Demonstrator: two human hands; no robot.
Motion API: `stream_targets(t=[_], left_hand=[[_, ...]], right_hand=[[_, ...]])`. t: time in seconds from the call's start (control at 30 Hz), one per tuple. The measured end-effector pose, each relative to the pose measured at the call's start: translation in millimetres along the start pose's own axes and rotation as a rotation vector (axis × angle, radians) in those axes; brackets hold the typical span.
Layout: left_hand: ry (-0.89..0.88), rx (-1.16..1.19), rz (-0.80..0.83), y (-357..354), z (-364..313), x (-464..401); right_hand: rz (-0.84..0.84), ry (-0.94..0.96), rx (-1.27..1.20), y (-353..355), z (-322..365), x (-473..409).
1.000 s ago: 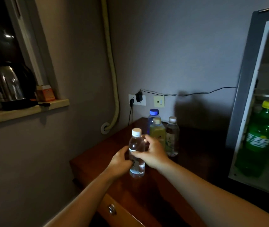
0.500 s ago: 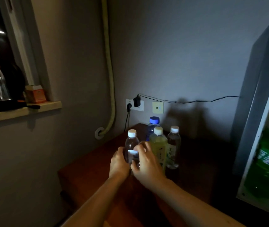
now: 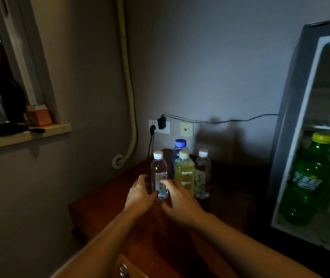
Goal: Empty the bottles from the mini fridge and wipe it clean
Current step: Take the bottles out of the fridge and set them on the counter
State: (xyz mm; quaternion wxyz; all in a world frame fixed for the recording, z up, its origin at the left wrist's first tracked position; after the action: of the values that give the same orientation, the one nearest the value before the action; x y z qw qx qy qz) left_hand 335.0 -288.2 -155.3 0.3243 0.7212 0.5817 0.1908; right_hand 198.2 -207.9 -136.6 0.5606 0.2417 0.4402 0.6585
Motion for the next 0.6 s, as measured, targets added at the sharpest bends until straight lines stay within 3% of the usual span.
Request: stream_targets(t=[0.27, 0.6], left_hand=[[-0.177, -0.114, 0.030, 6.6, -43.0, 62.4], [-0.308, -0.060, 0.103, -52.2, -110.6, 98.6]], right_hand=[[-0.039, -0.062, 0.031, 38.1, 7.6, 59.5], [-0.087, -0.245, 0.098, 87.5, -25.7, 146.0]])
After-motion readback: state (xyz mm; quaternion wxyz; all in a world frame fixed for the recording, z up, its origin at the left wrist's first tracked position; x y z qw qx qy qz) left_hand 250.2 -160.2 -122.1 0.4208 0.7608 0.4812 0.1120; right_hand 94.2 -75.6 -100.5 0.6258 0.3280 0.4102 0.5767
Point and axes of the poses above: each hand's wrist, its own x-axis away from the middle knuckle, its own y-axis out of the back of the hand, z = x × y, the point moved 3 cm from there along -x, towards the middle knuckle, and after that the axes turned 12 degrees about z, right-handed, at the moved point
